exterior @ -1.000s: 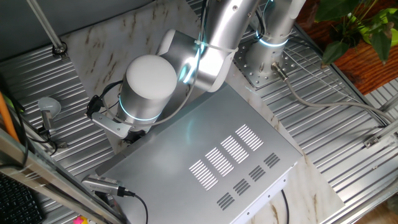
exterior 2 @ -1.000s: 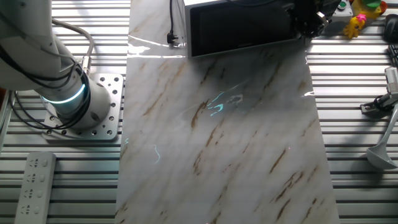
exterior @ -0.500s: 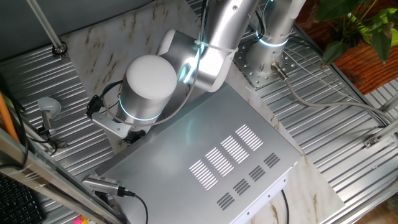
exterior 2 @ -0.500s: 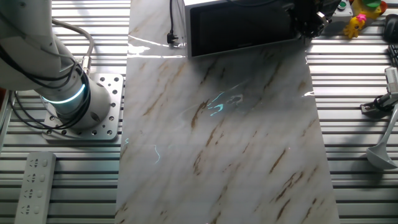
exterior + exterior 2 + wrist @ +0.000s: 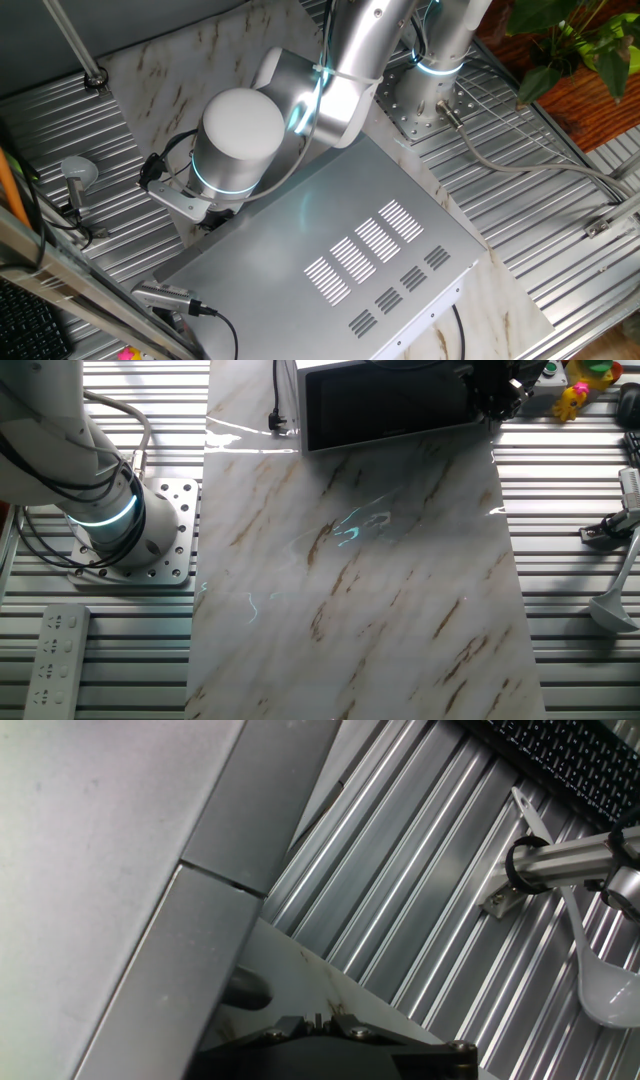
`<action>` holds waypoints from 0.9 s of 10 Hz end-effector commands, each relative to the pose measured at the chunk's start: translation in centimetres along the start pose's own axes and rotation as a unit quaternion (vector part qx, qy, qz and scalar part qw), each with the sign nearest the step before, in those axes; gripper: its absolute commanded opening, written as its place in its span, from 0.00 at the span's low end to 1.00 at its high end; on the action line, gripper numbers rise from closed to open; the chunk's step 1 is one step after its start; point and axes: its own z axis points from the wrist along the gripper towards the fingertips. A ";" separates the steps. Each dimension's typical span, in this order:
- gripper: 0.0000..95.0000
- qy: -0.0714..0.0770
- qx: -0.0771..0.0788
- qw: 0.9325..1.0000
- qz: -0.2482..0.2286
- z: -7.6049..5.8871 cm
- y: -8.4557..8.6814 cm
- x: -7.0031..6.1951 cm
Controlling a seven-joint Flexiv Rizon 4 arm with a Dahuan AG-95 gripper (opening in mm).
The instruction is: Open the microwave door
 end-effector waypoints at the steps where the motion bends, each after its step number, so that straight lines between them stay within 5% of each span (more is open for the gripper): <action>1: 0.00 -0.001 -0.001 1.000 -0.003 0.1 1.5 -0.2; 9: 0.00 -0.005 -0.005 1.000 -0.009 0.1 1.5 -0.2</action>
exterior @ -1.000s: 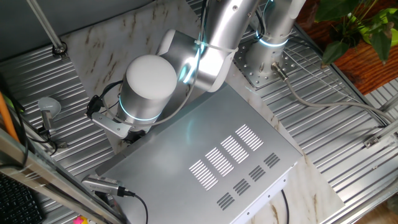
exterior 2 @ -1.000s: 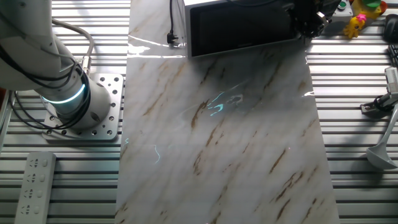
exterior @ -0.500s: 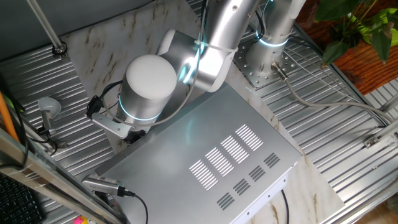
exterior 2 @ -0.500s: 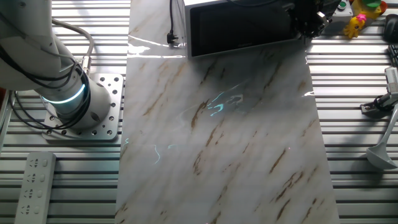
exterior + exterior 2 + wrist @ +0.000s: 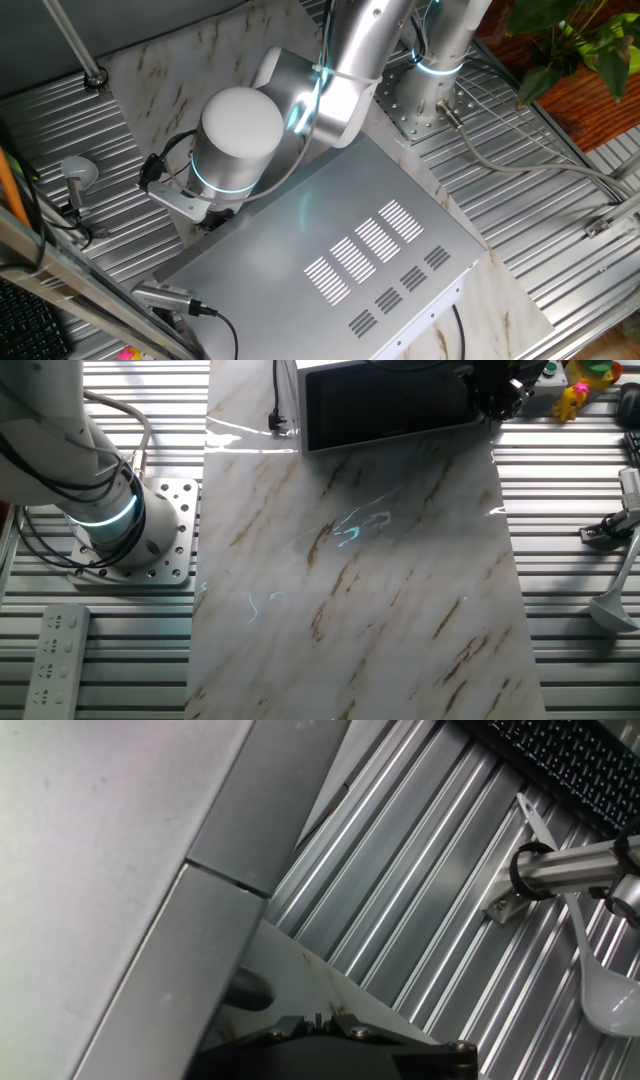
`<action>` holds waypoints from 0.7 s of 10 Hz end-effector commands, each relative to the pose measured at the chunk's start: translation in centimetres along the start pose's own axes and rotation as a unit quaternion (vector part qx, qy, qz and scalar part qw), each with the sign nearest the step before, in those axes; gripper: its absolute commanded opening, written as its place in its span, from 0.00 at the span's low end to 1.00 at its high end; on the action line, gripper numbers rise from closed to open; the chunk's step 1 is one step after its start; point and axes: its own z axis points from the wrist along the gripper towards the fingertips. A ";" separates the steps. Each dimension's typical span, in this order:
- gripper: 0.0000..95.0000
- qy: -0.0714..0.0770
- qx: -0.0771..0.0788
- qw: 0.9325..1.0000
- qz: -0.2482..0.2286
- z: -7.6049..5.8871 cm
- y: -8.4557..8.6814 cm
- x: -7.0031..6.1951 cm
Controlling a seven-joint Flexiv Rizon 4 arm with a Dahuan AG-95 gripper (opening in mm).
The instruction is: Open the microwave door
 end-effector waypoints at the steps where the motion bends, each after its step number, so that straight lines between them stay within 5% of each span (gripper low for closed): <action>1: 0.00 -0.002 -0.003 1.000 -0.002 0.0 1.5 -0.1; 7: 0.00 -0.001 -0.003 1.000 -0.001 0.0 1.5 -0.1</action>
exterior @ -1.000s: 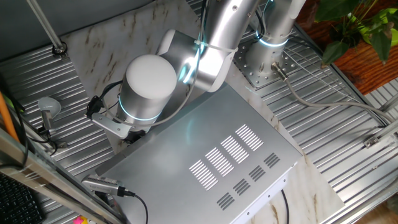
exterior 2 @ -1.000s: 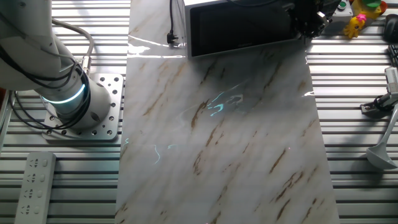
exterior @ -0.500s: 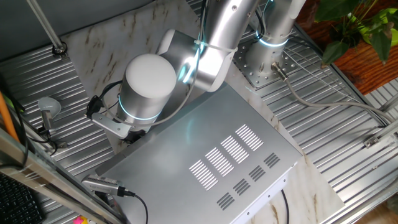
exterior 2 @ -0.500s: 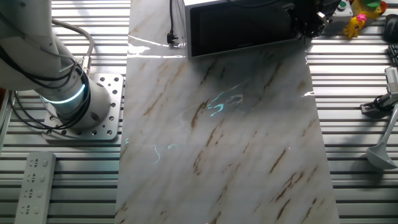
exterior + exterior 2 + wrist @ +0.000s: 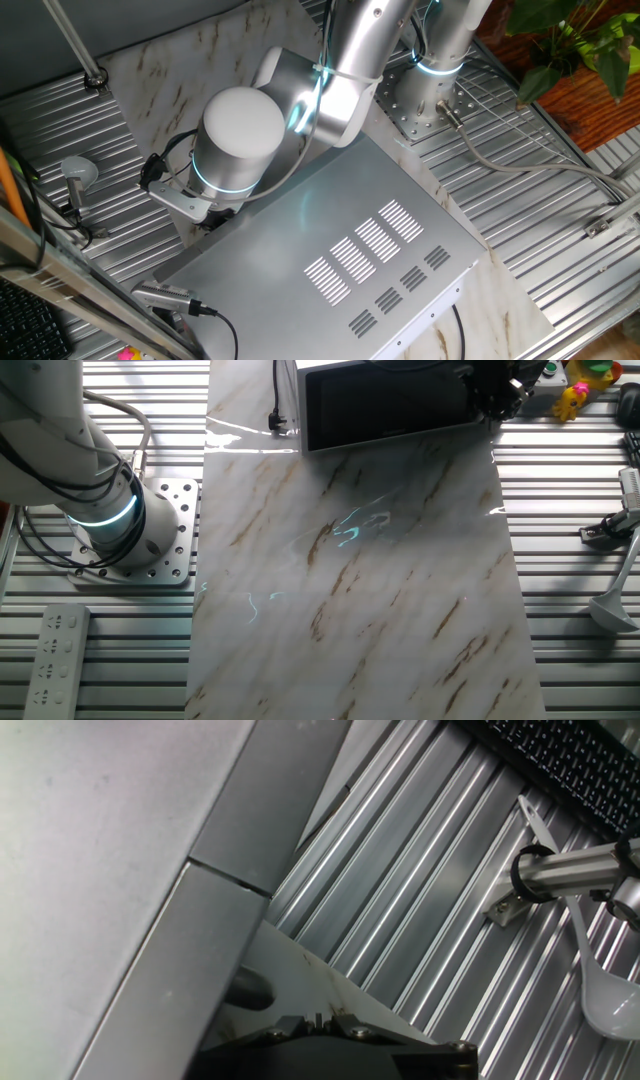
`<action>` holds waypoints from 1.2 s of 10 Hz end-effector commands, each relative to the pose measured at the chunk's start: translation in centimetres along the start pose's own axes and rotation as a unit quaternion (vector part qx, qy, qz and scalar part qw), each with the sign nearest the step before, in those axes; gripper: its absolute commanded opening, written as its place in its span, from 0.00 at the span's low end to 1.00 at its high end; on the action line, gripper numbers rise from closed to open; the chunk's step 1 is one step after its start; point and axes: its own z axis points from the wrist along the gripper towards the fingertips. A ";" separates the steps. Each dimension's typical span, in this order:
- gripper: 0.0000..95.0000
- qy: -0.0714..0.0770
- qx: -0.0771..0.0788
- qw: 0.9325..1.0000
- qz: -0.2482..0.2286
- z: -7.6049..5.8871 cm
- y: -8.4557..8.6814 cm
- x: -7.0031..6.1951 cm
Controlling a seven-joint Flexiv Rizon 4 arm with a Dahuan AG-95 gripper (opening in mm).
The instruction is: Open the microwave door
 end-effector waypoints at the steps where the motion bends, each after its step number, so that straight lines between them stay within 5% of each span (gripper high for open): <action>1: 0.00 0.000 -0.002 1.000 0.001 0.0 1.4 -0.1; 12: 0.00 0.007 0.006 1.000 0.010 0.0 1.4 -0.1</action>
